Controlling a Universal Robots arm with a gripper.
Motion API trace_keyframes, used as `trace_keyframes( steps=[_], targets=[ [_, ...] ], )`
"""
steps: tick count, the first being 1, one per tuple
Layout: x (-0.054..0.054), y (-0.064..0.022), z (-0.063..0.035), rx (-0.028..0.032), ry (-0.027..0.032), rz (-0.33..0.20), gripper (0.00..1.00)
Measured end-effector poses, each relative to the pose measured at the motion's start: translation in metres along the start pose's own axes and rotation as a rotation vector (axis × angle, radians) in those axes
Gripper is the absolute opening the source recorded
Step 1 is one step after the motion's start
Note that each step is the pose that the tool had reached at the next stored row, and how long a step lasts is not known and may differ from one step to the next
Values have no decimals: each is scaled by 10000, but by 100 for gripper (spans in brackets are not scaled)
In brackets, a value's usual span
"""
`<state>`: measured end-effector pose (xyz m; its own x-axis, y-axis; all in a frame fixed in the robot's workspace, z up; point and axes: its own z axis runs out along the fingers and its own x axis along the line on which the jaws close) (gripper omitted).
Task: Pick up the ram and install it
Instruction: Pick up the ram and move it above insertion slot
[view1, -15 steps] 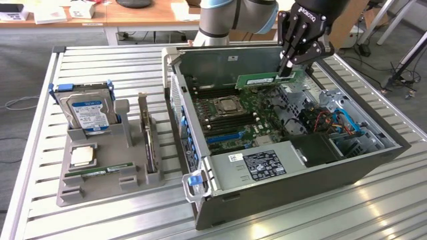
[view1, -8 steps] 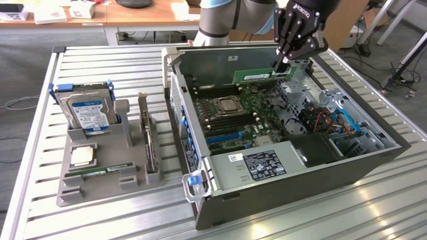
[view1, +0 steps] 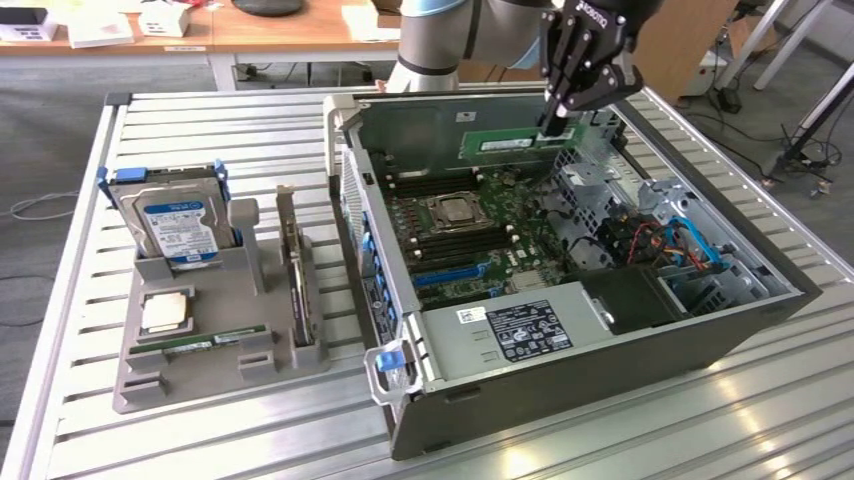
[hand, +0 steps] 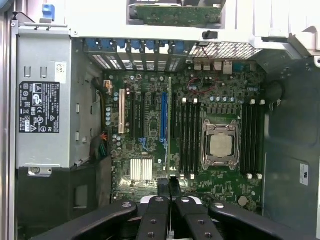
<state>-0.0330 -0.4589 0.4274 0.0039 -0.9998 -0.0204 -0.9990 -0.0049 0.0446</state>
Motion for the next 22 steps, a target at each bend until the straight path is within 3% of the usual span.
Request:
trace_keyframes(
  steps=[15, 22],
  targets=[
    [-285, -2, 26, 0, -1, 13, 12],
    [-311, -3, 29, 0, -2, 13, 12]
  ],
)
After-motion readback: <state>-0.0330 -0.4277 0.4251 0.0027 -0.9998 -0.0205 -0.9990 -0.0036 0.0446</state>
